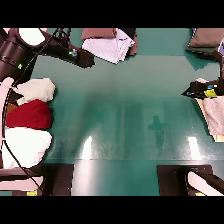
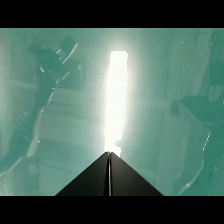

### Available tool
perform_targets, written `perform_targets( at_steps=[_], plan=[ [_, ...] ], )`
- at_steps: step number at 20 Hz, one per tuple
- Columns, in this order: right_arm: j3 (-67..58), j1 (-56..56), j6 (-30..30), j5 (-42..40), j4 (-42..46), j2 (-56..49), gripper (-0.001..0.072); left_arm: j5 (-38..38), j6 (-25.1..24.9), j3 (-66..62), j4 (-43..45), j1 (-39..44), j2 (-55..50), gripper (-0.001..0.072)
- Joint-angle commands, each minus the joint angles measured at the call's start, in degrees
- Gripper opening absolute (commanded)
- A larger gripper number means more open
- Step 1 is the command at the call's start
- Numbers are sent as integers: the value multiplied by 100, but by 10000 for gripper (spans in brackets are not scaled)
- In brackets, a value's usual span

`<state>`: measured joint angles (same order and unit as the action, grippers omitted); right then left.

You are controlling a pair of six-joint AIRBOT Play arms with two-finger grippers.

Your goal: Fold the shirts.

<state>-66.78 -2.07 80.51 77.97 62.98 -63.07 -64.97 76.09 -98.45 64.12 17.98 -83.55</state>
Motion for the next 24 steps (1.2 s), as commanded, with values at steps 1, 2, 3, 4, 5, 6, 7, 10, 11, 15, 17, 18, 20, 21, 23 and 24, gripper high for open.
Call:
perform_targets(
  at_steps=[1, 2, 3, 4, 5, 6, 7, 10, 11, 15, 17, 18, 20, 21, 23, 24],
  plan=[
    [0, 7, 0, 0, -2, 4, 19, 0, 0, 0, 2, 2, 4, 34],
    [0, 7, 0, 2, -2, 4, 19, 0, 0, 2, 2, 2, 4, 33],
    [0, 4, 2, 0, -2, 4, 19, 0, 0, 2, 2, 2, 4, 33],
    [0, 7, 2, 0, -2, 4, 19, 0, 0, 0, 2, 2, 4, 33],
    [0, 4, 0, 2, -2, 4, 19, 0, 0, 2, 2, 2, 4, 33],
    [0, 7, 2, 2, -2, 4, 19, 0, 0, 0, 2, 2, 4, 34],
    [0, 4, 2, 11, -2, 4, 19, 0, 0, 0, 2, 2, 4, 34],
    [0, 7, 0, 22, -2, 4, 19, 0, 0, 0, 2, 2, 4, 34],
    [0, 7, 2, 33, -2, 4, 19, 0, 0, 0, -2, 2, 4, 33],
    [0, 7, 0, 170, -7, 4, 19, 116, 83, -177, 44, -111, 39, 34],
    [0, 4, 0, 144, -7, 4, 19, -127, 483, -629, 994, -560, 184, 34],
    [0, 7, 0, 149, -7, 4, 19, -223, 693, -688, 1561, -855, 317, 38],
    [0, 7, 2, 144, -17, 4, 19, -879, 1040, -669, 2459, -1419, 365, 673],
    [0, 7, 2, 142, -46, 4, 19, -1154, 1196, -540, 2708, -1694, 348, 701],
    [0, 7, 2, 146, -44, 4, 19, -1104, 1233, 68, 2752, -2258, 343, 701],
    [0, 7, 2, 146, -50, 4, 19, -887, 1246, 507, 2752, -2516, 337, 701]
  ],
)
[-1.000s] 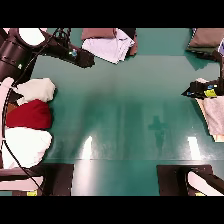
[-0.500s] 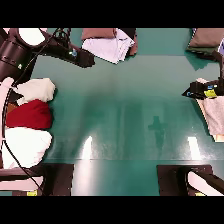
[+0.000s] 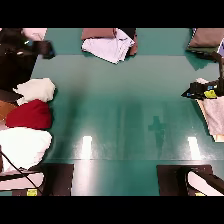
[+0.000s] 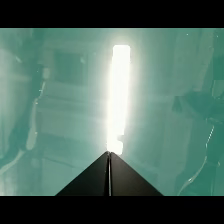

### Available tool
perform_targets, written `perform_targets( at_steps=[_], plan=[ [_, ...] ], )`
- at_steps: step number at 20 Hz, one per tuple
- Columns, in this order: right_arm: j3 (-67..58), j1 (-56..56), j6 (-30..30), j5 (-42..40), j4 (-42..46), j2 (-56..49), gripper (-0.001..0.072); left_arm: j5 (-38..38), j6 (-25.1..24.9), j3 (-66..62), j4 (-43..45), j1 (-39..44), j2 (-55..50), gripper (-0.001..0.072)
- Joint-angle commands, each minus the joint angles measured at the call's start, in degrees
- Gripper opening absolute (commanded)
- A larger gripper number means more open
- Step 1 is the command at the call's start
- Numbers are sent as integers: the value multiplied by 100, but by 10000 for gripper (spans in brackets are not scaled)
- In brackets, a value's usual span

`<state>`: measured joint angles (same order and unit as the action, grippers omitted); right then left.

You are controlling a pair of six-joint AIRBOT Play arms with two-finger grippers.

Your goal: Fold the shirts.

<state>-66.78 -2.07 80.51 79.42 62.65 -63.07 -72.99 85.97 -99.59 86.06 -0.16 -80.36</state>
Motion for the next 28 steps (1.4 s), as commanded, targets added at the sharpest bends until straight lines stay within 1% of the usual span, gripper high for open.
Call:
perform_targets(
  at_steps=[1, 3, 5, 7, 8, 9, 10, 11, 12, 14, 15, 17, 19, 20, 22, 24, 25, 28],
  plan=[
    [0, 7, 2, 2, -15, 4, 19, 173, 258, 1093, 570, -933, 11, 701],
    [0, 7, 2, 2, -15, 4, 19, 817, 267, 1923, 573, -1300, -61, 701],
    [0, 7, 2, -22, -15, 4, 19, 1207, 275, 2398, 573, -1521, -264, 701],
    [0, 7, 2, -24, -15, 4, 18, 1252, 269, 2485, 605, -1569, -590, 700],
    [0, 7, 2, -37, -20, 4, 19, 1252, 256, 2485, 610, -1569, -717, 668],
    [0, 7, 2, -39, -20, 4, 19, 1261, 256, 2485, 603, -1569, -809, 568],
    [0, 7, 2, -42, -17, 4, 19, 1307, 258, 2483, 586, -1569, -844, 386],
    [0, 7, 2, -39, -17, 7, 19, 1379, 251, 2483, 570, -1569, -837, 154],
    [-2, 7, 2, -42, -17, 4, 19, 1373, 251, 2446, 555, -1569, -813, 31],
    [-63, 4, 2, -28, -7, 4, 18, 1318, 203, 2120, 334, -1521, -629, 32],
    [-201, 4, 2, -31, -13, 4, 19, 1405, 61, 1827, 155, -1434, -398, 32],
    [-715, 4, 2, -48, -7, 4, 19, 1429, -431, 992, -122, -1097, 157, 32],
    [-1346, 4, 0, -146, 7, 4, 19, 1108, -1001, -55, -535, -566, 645, 32],
    [-1683, 4, 0, -243, 7, 4, 18, 890, -1189, -540, -807, -273, 811, 32],
    [-2249, 4, 0, -439, 7, 4, 19, 560, -1526, -1274, -1615, 380, 1016, 32],
    [-2699, 4, 0, -520, 13, 4, 19, 468, -1919, -1467, -2553, 1067, 1064, 33],
    [-2892, 4, 0, -533, 31, 4, 19, 435, -2079, -1432, -2826, 1434, 1014, 33],
    [-3259, -7, 0, -535, 50, 4, 18, 363, -2194, -1357, -2800, 2350, 505, 33]
  ],
)
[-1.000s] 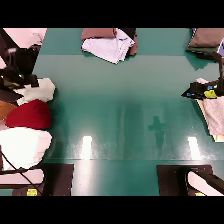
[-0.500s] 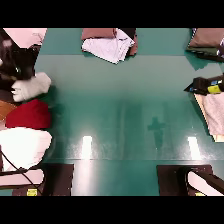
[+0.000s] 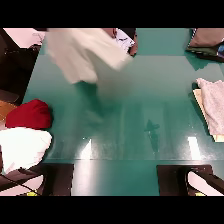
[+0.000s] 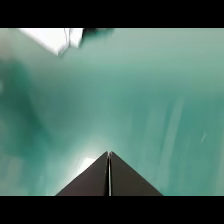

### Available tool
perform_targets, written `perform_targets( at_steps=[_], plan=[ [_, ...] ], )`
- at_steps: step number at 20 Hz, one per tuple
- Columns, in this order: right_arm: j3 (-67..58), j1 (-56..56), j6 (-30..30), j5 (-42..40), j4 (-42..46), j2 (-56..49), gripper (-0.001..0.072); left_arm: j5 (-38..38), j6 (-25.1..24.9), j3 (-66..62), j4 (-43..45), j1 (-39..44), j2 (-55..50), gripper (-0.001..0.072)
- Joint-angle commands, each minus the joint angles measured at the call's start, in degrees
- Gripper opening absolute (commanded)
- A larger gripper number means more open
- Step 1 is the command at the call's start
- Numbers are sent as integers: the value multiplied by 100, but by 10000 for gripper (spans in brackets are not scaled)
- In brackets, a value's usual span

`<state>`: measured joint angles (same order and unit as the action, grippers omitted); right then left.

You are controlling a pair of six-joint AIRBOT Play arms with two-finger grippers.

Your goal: Fold the shirts.

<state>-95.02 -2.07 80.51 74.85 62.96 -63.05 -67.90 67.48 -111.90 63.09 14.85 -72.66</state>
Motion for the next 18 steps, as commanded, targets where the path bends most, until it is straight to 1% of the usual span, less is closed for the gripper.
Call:
perform_targets(
  at_steps=[1, 4, 5, 6, 7, 8, 9, 10, 12, 13, 14, 16, 17, 18],
  plan=[
    [-503, -7, 0, -74, 22, 2, 19, -127, -348, -85, -503, 1051, -501, 33],
    [-564, -7, 0, -42, 20, 2, 18, 59, -332, -52, -529, 1469, -1403, 34],
    [-564, -7, 0, -9, 22, 0, 18, 188, -297, -52, -529, 1539, -1661, 122],
    [-564, -7, 0, 11, 24, -9, 19, 302, -264, -52, -529, 1558, -1862, 444],
    [-564, -9, 0, 33, 26, -20, 18, 398, -76, -52, -474, 1510, -1982, 628],
    [-564, -7, 0, 42, 52, -44, 19, 369, 4, -55, -420, 1390, -1993, 610],
    [-564, -7, 0, 66, 90, -90, 19, 225, 7, -59, -391, 1163, -1921, 610],
    [-564, -7, 0, 111, 125, -146, 19, -61, 44, -57, -396, 863, -1816, 610],
    [-564, -7, 0, 262, 120, -289, 18, -765, 330, 85, -404, 275, -1626, 609],
    [-564, -7, 0, 326, 114, -369, 18, -905, 461, 424, -481, 33, -1523, 609],
    [-564, -4, 2, 369, 98, -448, 19, -898, 448, 931, -621, -120, -1423, 610],
    [-564, -4, 2, 452, 103, -579, 19, -789, 192, 2124, -901, -179, -1351, 610],
    [-564, -2, 2, 490, 101, -632, 18, -619, 15, 2732, -1165, -140, -1353, 610],
    [-564, 0, 2, 525, 103, -684, 19, -234, -256, 3351, -1541, -101, -1353, 611]
  ],
)
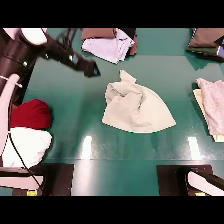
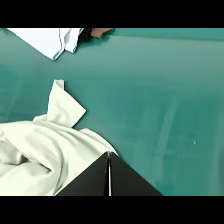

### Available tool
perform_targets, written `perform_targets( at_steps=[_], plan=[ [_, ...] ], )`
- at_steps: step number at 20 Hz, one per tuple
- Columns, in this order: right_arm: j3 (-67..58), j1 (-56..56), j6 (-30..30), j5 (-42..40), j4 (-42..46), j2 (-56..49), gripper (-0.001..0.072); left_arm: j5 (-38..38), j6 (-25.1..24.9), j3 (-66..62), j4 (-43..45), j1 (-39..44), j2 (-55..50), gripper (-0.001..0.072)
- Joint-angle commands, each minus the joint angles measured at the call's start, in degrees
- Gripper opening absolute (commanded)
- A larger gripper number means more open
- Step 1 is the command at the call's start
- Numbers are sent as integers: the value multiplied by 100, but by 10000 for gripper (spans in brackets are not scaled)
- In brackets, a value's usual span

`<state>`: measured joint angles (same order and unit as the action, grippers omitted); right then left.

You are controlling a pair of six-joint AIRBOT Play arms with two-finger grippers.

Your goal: Fold the shirts.

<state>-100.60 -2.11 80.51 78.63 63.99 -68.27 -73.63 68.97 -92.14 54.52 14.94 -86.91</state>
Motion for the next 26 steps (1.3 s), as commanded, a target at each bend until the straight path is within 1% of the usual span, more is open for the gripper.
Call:
perform_targets(
  at_steps=[1, 3, 4, 6, 11, 13, 15, 16, 18, 20, 21, 22, 23, 24, 25, 26],
  plan=[
    [-7, 4, 2, 184, -2, -205, 19, 857, -651, 1818, -968, -111, 72, 611],
    [-7, 13, 2, 367, 0, -291, 19, 1893, -785, 2146, -1281, -111, 20, 611],
    [-7, 11, 2, 509, 0, -326, 19, 2138, -949, 2083, -1325, -109, -61, 611],
    [-2, 11, 2, 734, 17, -350, 19, 2146, -1224, 1727, -1429, -109, -378, 611],
    [0, 11, 4, 859, 13, -350, 18, 1687, -1305, 498, -1598, 22, -1539, 610],
    [0, 11, 4, 870, 11, -348, 18, 1661, -1292, 201, -1600, 162, -1893, 610],
    [2, 11, 7, 966, 11, -348, 18, 1788, -1283, 83, -1602, 306, -2111, 609],
    [46, 11, 28, 1012, 2, -339, 19, 1899, -1283, 83, -1600, 356, -2142, 565],
    [468, 11, 164, 968, 9, -210, 18, 1943, -1294, 59, -1582, 363, -2140, 42],
    [1263, 28, 273, 953, 2, 0, 19, 1517, -1019, -199, -1331, 197, -2074, 31],
    [1751, 55, 402, 938, 7, 138, 20, 1305, -844, -354, -1027, 83, -1954, 30],
    [2343, 111, 551, 898, 0, 295, 81, 1222, -675, -424, -625, -11, -1766, 31],
    [2929, 201, 647, 846, 0, 435, 397, 1209, -546, -428, -184, -96, -1513, 31],
    [3563, 328, 791, 782, -33, 555, 653, 1180, -411, -428, 232, -166, -1276, 31],
    [4138, 470, 905, 662, -234, 632, 652, 1113, -286, -428, 636, -212, -1049, 31],
    [4745, 645, 973, 380, -649, 695, 617, 1038, -219, -428, 973, -238, -868, 31]
  ],
)
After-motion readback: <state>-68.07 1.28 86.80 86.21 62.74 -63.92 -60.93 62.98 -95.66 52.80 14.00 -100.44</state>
